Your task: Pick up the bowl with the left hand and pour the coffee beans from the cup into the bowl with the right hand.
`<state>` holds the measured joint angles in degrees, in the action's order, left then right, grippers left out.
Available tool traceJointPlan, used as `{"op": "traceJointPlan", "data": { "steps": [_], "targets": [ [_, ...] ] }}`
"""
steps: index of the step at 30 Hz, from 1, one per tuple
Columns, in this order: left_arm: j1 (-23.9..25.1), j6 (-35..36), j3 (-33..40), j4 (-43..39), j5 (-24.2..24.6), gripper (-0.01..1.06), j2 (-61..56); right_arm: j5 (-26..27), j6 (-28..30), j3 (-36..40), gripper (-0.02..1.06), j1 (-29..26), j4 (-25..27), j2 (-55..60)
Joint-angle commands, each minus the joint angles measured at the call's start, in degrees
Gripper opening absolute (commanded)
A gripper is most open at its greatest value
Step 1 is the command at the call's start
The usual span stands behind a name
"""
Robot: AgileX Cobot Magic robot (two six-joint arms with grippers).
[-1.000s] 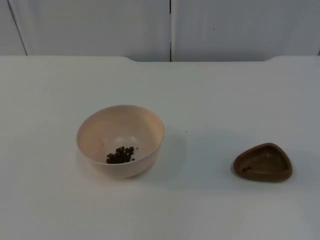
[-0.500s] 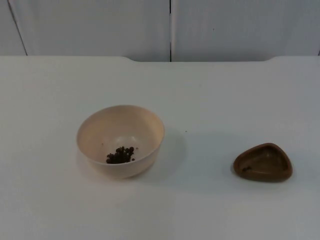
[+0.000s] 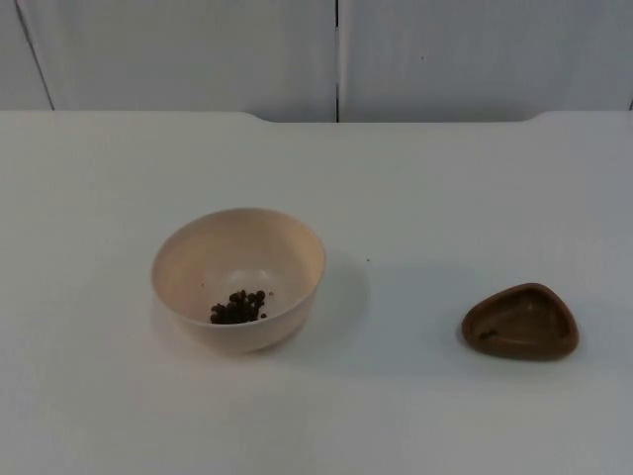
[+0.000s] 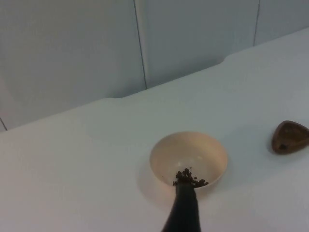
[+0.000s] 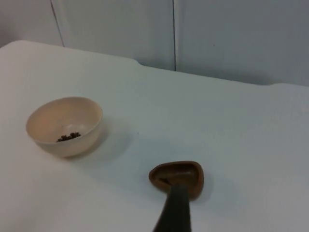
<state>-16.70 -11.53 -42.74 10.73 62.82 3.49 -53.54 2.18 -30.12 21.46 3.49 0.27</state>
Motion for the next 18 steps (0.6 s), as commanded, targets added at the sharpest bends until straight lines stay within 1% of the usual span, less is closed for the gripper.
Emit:
{"op": "traceJointPlan", "data": {
  "steps": [1, 4, 6, 7, 9, 11, 12, 14, 18],
  "targets": [
    [0.16, 1.07, 0.27, -1.40, 2.14, 0.67, -1.82, -2.32, 1.71, -0.72, 0.66, -0.13, 1.30, -0.27],
    [0.16, 2.92, 0.39, -3.08, 2.95, 0.67, -2.76, -3.16, 1.71, -0.72, 0.66, -0.13, 1.31, -0.27],
    [0.16, 5.27, 2.10, -5.23, 2.70, 0.67, -3.49, -4.23, 1.71, -0.79, 0.66, -0.13, 1.66, -0.27],
    [0.16, 5.27, 2.10, -5.23, 2.70, 0.67, -3.49, -4.23, 1.71, -0.79, 0.66, -0.13, 1.66, -0.27],
    [0.16, 7.11, 6.09, -6.50, 2.95, 0.67, -3.49, -5.35, 1.71, -0.79, 0.66, -0.13, 1.65, -0.27],
    [0.16, 7.20, 9.06, -7.31, 3.69, 0.67, -3.49, -6.21, 1.97, -0.69, 0.66, -0.13, 1.65, -0.27],
    [0.16, 7.20, 9.06, -7.31, 3.69, 0.67, -3.49, -6.21, 1.97, -0.69, 0.66, -0.13, 1.65, -0.27],
    [0.16, 7.50, 11.93, -7.51, 1.09, 0.67, -3.49, -6.46, 1.97, -0.57, 0.66, -0.13, 1.65, -0.27],
    [0.16, 7.81, 14.46, -7.40, -1.18, 0.67, -3.49, -6.55, 1.97, -0.56, 0.66, -0.13, 1.56, -0.27]
  ]
}}
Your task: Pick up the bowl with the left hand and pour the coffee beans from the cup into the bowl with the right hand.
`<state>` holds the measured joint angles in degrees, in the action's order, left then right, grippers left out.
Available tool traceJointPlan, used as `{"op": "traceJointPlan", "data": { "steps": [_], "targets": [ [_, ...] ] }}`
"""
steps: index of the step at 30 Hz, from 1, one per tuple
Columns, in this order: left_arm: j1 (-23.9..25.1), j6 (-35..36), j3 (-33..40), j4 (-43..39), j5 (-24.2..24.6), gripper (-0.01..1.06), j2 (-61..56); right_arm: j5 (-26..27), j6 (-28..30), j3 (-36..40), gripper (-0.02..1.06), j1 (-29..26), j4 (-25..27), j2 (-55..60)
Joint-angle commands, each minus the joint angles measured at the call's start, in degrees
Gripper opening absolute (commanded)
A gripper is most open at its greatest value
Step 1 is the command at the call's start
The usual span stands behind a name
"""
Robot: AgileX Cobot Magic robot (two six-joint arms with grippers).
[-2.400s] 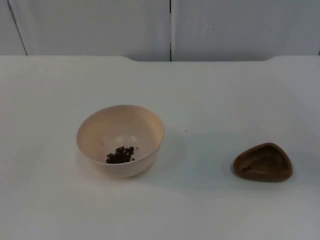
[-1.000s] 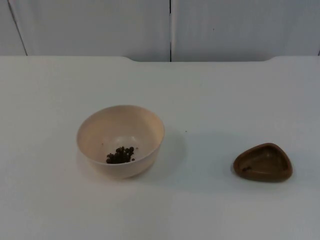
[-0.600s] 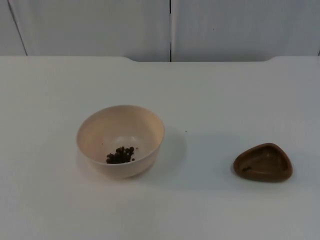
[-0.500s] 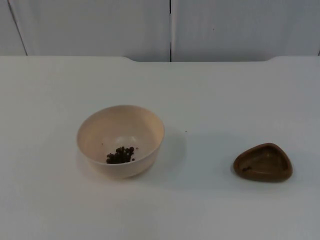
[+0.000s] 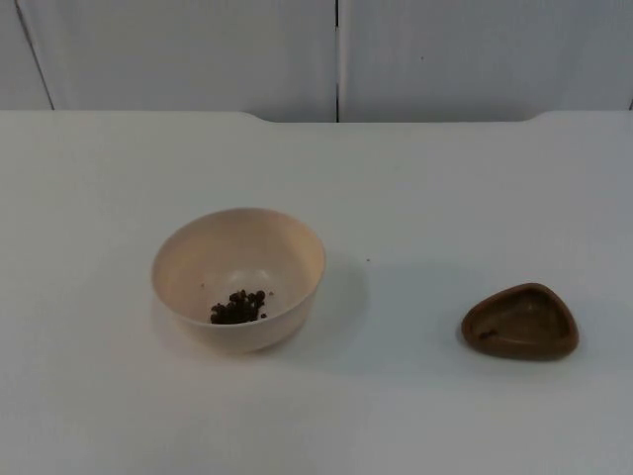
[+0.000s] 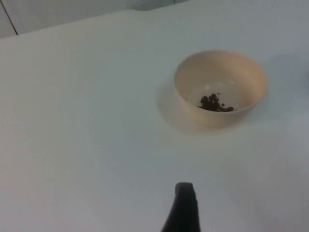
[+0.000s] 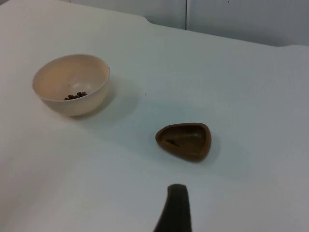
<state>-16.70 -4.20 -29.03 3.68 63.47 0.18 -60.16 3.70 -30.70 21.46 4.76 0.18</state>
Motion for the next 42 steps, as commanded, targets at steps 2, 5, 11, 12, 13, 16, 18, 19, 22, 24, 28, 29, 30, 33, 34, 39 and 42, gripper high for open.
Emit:
{"op": "traceJointPlan", "data": {
  "steps": [2, 5, 11, 12, 13, 16, 18, 19, 22, 24, 28, 29, 30, 33, 34, 39, 42],
  "targets": [
    [0.16, 0.71, 0.76, -0.47, -1.83, 0.67, -0.18, -0.25, 0.55, 0.16, 0.66, -0.13, 0.27, -0.18],
    [-0.06, 0.85, 0.76, -0.58, -1.83, 0.67, -0.18, -0.70, 0.55, 0.38, 0.66, -0.13, 0.27, -0.18],
    [-0.07, 3.35, 0.76, -2.29, -1.83, 0.67, -0.18, -1.19, 1.21, 0.76, 0.66, -0.13, 0.27, -0.18],
    [-0.07, 3.38, 0.76, -2.40, -1.83, 0.67, -0.18, -1.50, 1.21, 0.94, 0.66, -0.13, 0.27, -0.18],
    [-0.07, 3.38, 0.76, -2.40, -1.83, 0.67, -0.18, -1.76, 1.21, 1.22, 0.66, -0.13, 0.07, -0.18],
    [-0.07, 3.38, 0.76, -2.40, -1.83, 0.67, -0.18, -1.76, 1.21, 1.22, 0.66, -0.13, 0.02, -0.18],
    [-0.07, 3.38, 0.76, -2.40, -1.83, 0.67, -0.18, -1.76, 1.07, 1.22, 0.66, -0.13, 0.03, -0.18],
    [-0.07, 3.38, 0.76, -2.40, -1.83, 0.67, -0.18, -1.76, 1.07, 1.22, 0.66, -0.13, 0.03, -0.18],
    [-0.07, 3.38, 0.76, -2.40, -1.83, 0.67, -0.18, -1.76, 1.06, 1.22, 0.66, -0.13, -0.14, -0.18],
    [-0.07, 3.38, 0.76, -2.50, -1.83, 0.67, -0.18, -1.76, 1.06, 1.22, 0.66, -0.13, -0.14, -0.18],
    [-0.07, 3.38, 0.76, -2.50, -1.83, 0.67, -0.18, -1.76, 1.06, 1.22, 0.66, -0.13, -0.14, -0.18],
    [-0.07, 3.38, 0.76, -2.50, -1.83, 0.67, -0.18, -1.76, 1.06, 1.22, 0.66, -0.13, -0.14, -0.18],
    [-0.07, 3.38, 0.76, -2.50, -1.83, 0.67, -0.18, -1.76, 1.06, 1.22, 0.66, -0.13, -0.14, -0.18],
    [-0.07, 3.38, 0.76, -2.50, -1.83, 0.67, -0.18, -1.76, 1.06, 1.22, 0.66, -0.13, -0.14, -0.18],
    [-0.07, 3.38, 0.76, -2.50, -1.83, 0.67, -0.18, -1.76, 1.06, 1.22, 0.66, -0.13, -0.14, -0.18],
    [-0.07, 3.38, 0.76, -2.48, -1.83, 0.82, -0.18, -1.76, 1.06, 1.22, 0.67, -0.13, -0.12, -0.18],
    [-0.07, 3.38, 0.76, -2.48, -1.83, 0.98, -0.18, -1.76, 1.06, 1.22, 0.77, -0.13, -0.12, -0.18]
  ]
}}
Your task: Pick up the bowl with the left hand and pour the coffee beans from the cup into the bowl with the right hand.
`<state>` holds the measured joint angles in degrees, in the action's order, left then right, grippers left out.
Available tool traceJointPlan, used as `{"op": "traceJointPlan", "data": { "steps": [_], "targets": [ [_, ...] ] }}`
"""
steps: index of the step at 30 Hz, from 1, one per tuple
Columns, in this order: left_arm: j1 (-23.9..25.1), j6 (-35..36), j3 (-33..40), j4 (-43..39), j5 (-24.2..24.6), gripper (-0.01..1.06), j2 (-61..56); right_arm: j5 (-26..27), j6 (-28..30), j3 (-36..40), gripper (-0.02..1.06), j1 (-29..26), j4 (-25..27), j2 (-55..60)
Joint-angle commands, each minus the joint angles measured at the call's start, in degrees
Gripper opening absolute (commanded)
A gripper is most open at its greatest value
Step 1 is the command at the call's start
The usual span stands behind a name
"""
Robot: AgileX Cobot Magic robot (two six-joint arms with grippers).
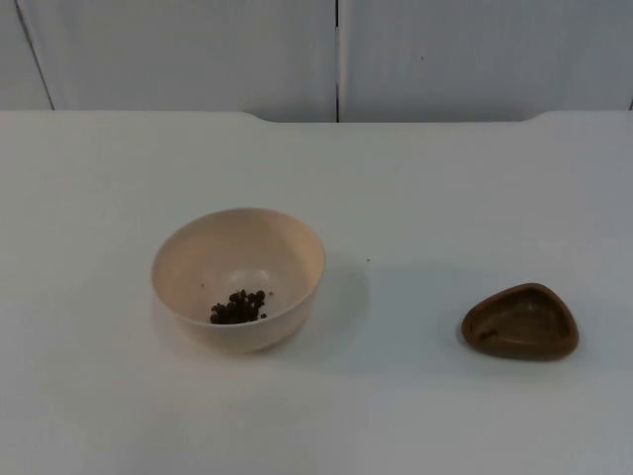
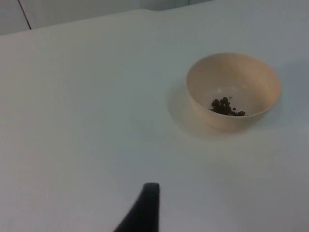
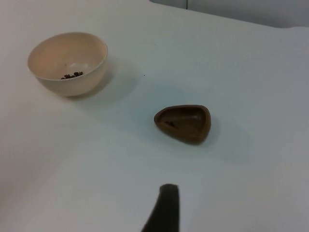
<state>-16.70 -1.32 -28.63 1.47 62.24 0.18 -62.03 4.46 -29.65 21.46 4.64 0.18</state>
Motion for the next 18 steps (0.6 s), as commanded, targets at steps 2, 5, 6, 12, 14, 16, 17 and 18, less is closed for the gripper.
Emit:
{"op": "traceJointPlan", "data": {
  "steps": [2, 5, 6, 12, 14, 16, 17, 18],
  "targets": [
    [-0.07, 0.50, 0.36, -0.27, -0.60, 1.05, -0.18, 0.10, 0.31, 0.17, 0.93, -0.13, 0.01, -0.18],
    [-0.07, 0.50, 0.36, -0.27, -0.60, 1.05, -0.18, 0.10, 0.31, 0.17, 1.05, -0.13, -0.10, -0.18],
    [-0.07, 0.50, 0.36, -0.27, -0.60, 1.05, -0.18, 0.10, 0.31, 0.17, 1.05, -0.13, -0.15, -0.18],
    [-0.07, 0.50, 0.36, -0.27, -0.60, 1.05, -0.18, 0.10, 0.31, 0.17, 1.05, -0.13, -0.03, -0.18],
    [-0.07, 0.50, 0.36, -0.43, -0.60, 1.05, -0.18, 0.10, 0.31, 0.17, 1.05, -0.13, -0.03, -0.18],
    [-0.07, 0.50, 0.36, -0.43, -0.60, 1.05, -0.18, 0.10, 0.31, 0.17, 1.05, -0.13, -0.03, -0.18],
    [-0.07, 0.50, 0.36, -0.43, -0.60, 1.05, -0.18, 0.10, 0.31, 0.17, 1.05, -0.13, -0.03, -0.18],
    [-0.07, 0.50, 0.36, -0.43, -0.60, 1.05, -0.18, 0.10, 0.31, 0.17, 1.05, -0.13, -0.03, -0.18]
  ]
}}
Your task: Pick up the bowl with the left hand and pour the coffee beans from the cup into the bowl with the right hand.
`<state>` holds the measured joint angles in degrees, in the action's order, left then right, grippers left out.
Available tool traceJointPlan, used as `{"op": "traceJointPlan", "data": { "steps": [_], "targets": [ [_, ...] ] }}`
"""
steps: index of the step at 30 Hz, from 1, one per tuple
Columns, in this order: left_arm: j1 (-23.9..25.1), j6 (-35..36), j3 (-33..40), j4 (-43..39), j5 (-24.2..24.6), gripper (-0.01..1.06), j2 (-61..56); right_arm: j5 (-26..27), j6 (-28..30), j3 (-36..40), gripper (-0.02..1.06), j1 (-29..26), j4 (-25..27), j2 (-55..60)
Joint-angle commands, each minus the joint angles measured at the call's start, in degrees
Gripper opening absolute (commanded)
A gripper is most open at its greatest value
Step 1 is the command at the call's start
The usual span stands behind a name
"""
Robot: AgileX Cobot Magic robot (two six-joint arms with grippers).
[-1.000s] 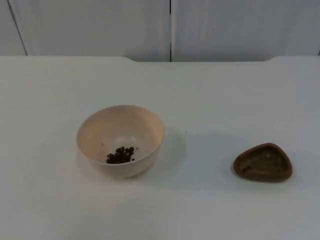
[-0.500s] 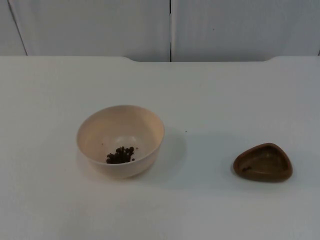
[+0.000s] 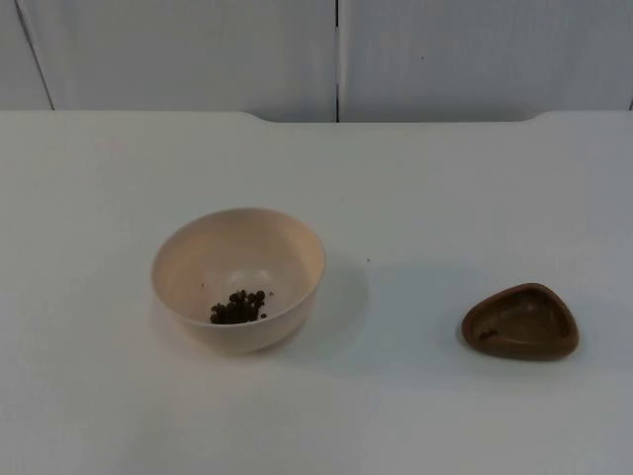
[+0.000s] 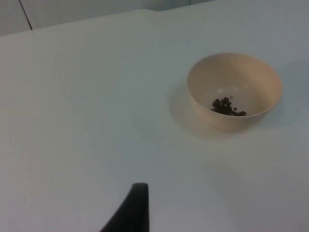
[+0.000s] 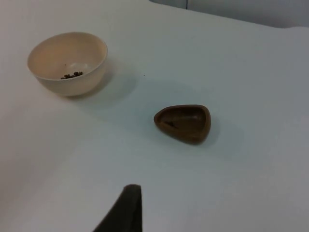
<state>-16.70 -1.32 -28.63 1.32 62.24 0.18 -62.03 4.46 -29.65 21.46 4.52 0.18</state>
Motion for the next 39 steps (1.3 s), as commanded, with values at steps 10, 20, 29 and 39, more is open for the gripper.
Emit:
{"op": "traceJointPlan", "data": {
  "steps": [10, 20, 29, 39],
  "targets": [
    [-0.07, 0.50, 0.36, -0.29, -0.60, 1.05, -0.18, 0.10, 0.31, 0.17, 1.05, -2.07, 0.33, -0.18],
    [-0.07, 0.50, 0.36, -0.29, -0.60, 1.05, -0.18, 0.10, 0.31, 0.17, 1.05, -13.26, 0.33, -0.18],
    [0.09, 0.50, 0.36, -0.39, -0.60, 1.05, -0.18, 0.10, 0.31, 0.17, 1.05, -14.90, 0.33, -0.18],
    [1.41, 0.50, 0.36, -0.51, -0.60, 1.05, -0.18, 0.10, 0.31, 0.17, 1.05, -14.90, 0.33, -0.18]
  ]
}}
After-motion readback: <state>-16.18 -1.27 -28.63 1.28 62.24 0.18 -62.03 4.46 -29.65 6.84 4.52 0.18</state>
